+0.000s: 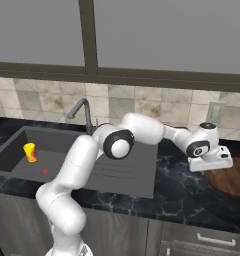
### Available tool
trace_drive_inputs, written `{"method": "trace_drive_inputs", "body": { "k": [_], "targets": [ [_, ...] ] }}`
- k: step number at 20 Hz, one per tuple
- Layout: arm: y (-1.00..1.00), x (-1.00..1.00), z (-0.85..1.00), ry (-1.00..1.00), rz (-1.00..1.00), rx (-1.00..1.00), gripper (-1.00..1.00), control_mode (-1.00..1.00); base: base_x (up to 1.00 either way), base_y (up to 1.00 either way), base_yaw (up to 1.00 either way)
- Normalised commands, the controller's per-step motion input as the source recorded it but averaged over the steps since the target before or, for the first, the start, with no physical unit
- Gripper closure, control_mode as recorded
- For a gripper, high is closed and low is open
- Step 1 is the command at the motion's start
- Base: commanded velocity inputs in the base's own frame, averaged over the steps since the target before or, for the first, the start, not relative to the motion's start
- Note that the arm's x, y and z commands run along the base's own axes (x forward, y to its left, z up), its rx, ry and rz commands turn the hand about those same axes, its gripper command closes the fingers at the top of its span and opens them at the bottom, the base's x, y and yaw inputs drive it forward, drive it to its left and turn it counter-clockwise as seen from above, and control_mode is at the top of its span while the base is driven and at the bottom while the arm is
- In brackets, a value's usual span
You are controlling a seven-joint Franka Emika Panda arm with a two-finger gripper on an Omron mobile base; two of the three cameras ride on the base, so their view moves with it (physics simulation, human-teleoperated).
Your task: Remove the lemon and bell pepper from the sink. Then move the bowl and cup from the counter to the sink for washing.
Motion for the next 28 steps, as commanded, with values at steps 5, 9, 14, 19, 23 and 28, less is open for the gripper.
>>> {"method": "trace_drive_inputs", "body": {
  "k": [5, 9, 14, 19, 23, 28],
  "targets": [
    [-0.10, -0.15, 0.04, 0.00, 0.00, 0.04, 1.00, -1.00, 0.00, 0.00, 0.00],
    [-0.01, -0.20, 0.03, 0.00, 0.00, 0.01, 1.00, -1.00, 0.00, 0.00, 0.00],
    [0.00, -0.22, 0.08, -0.11, 0.03, 0.00, 1.00, -1.00, 0.00, 0.00, 0.00],
    [0.00, -0.18, 0.21, -0.21, 0.04, -0.01, 1.00, -1.00, 0.00, 0.00, 0.00],
    [0.00, -0.15, 0.23, -0.20, 0.03, -0.06, 1.00, -1.00, 0.00, 0.00, 0.00],
    [0.02, -0.09, 0.28, -0.05, 0.06, -0.13, 1.00, -1.00, 0.00, 0.00, 0.00]
  ]
}}
